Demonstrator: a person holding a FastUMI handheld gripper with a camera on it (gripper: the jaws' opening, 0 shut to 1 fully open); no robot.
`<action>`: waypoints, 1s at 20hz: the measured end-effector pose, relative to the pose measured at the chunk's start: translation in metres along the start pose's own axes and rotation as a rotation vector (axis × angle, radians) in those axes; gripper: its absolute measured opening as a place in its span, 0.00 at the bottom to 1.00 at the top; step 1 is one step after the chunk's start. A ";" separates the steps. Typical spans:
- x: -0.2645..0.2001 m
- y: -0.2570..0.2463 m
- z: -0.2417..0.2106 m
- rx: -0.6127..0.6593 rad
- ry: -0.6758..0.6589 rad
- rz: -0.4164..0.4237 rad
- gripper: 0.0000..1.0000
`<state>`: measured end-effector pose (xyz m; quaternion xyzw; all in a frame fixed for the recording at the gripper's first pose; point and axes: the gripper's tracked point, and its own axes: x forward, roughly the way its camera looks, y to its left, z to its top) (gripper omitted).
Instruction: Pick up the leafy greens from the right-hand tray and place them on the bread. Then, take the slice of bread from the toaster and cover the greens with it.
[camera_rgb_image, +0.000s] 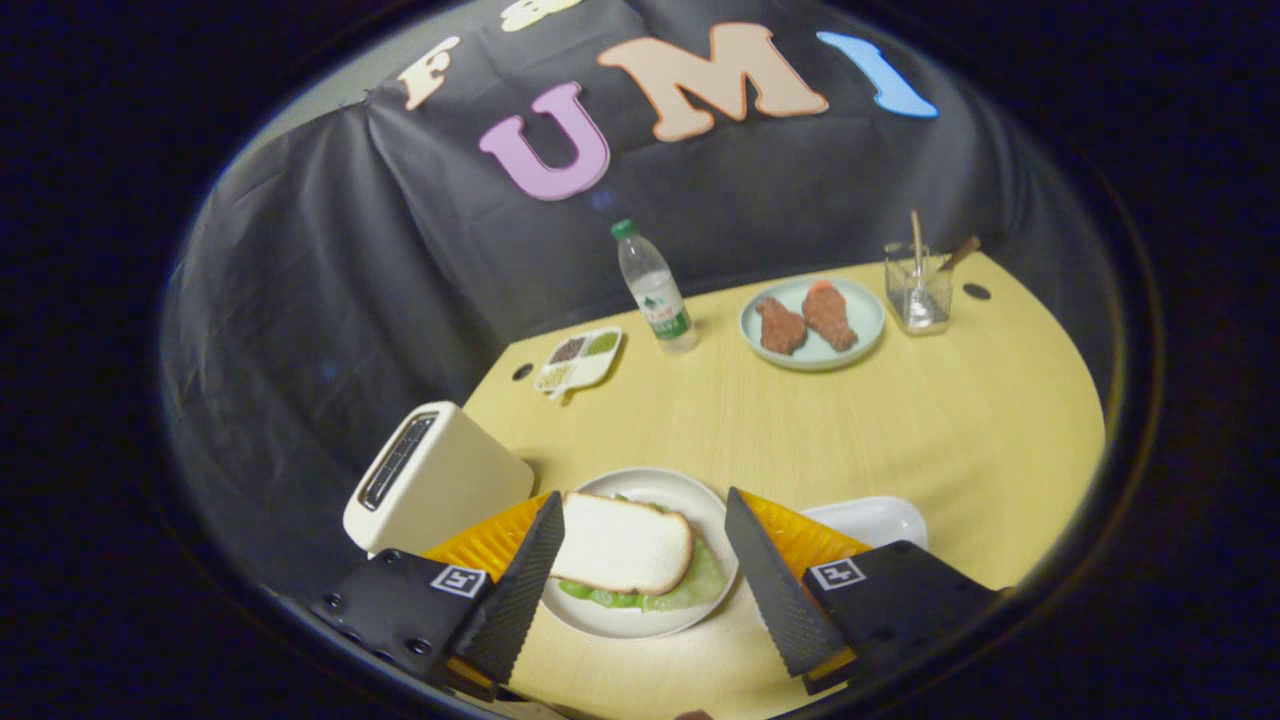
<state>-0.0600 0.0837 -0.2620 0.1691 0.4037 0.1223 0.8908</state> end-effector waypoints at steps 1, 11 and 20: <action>-0.009 0.001 0.012 -0.016 -0.045 -0.006 1.00; -0.115 -0.015 0.115 -0.239 -0.482 -0.250 1.00; -0.176 -0.016 0.142 -0.281 -0.692 -0.389 1.00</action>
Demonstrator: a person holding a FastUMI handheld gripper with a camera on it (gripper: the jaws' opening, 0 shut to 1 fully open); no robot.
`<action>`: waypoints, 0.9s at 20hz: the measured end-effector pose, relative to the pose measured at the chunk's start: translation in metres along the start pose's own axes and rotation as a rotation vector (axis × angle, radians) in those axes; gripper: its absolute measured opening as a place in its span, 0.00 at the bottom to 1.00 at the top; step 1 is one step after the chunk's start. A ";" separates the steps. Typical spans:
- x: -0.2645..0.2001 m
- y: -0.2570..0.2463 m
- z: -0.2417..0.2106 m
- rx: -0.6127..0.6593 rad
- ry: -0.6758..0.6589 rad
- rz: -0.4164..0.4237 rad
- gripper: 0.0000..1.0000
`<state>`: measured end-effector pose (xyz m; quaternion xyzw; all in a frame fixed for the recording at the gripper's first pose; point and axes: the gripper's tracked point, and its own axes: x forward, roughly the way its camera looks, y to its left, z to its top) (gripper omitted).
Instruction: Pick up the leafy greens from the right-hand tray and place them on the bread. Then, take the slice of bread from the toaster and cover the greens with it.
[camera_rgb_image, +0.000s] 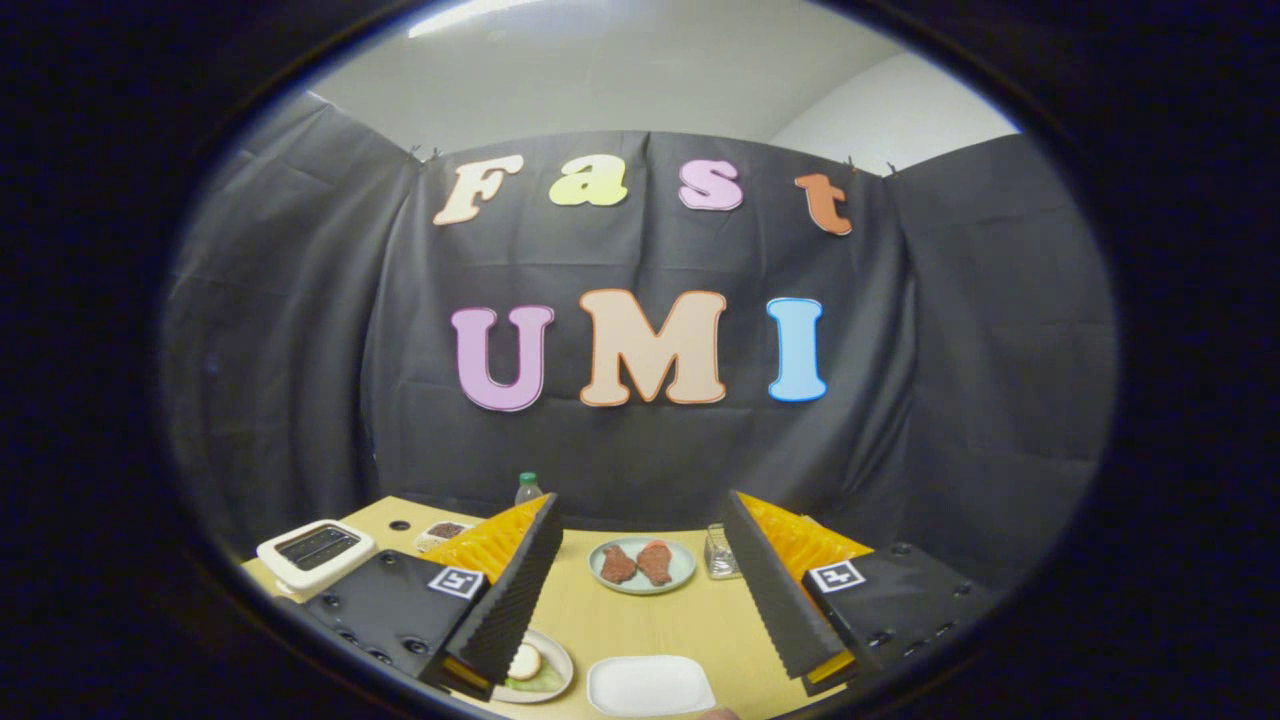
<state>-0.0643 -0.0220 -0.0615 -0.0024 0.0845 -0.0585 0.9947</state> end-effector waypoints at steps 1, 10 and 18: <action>0.000 -0.002 0.001 0.001 0.003 -0.004 1.00; 0.002 -0.015 0.023 -0.008 -0.068 -0.033 1.00; -0.003 -0.020 0.023 0.001 -0.068 -0.036 1.00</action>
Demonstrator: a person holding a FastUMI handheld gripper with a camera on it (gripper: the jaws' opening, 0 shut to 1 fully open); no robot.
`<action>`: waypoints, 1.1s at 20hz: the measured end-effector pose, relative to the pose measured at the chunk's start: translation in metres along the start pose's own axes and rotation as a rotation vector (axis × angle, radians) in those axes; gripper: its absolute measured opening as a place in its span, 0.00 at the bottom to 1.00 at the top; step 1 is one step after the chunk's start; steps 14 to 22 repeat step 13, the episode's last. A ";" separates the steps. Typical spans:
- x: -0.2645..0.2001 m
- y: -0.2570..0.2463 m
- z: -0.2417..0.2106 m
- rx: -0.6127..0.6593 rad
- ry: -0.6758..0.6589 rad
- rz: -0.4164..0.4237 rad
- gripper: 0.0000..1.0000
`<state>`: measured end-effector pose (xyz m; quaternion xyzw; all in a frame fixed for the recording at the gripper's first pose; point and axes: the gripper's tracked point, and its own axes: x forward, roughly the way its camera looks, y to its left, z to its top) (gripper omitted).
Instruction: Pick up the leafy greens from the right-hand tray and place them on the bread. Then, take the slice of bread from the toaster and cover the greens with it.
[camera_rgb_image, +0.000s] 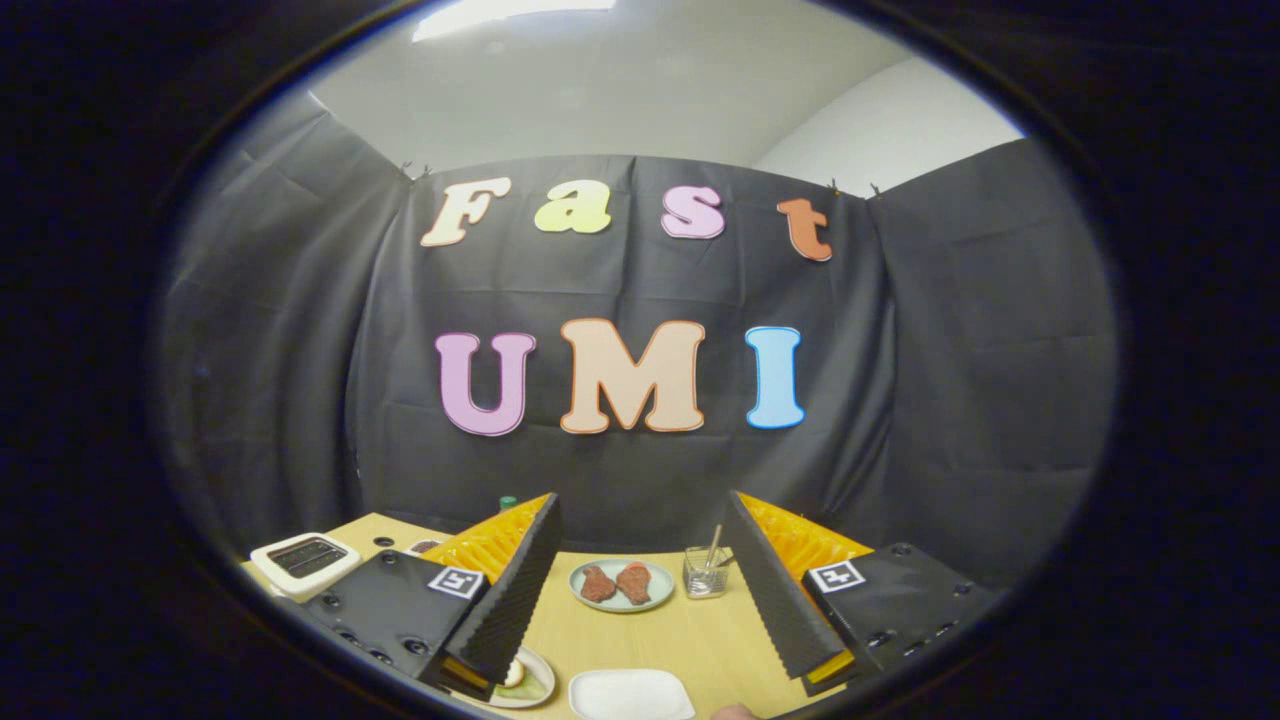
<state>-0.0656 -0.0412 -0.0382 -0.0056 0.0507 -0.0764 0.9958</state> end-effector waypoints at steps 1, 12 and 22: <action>-0.001 0.000 0.001 0.002 -0.005 0.001 1.00; -0.003 0.003 0.004 0.000 -0.016 0.012 1.00; -0.003 0.003 0.004 -0.003 -0.019 0.016 1.00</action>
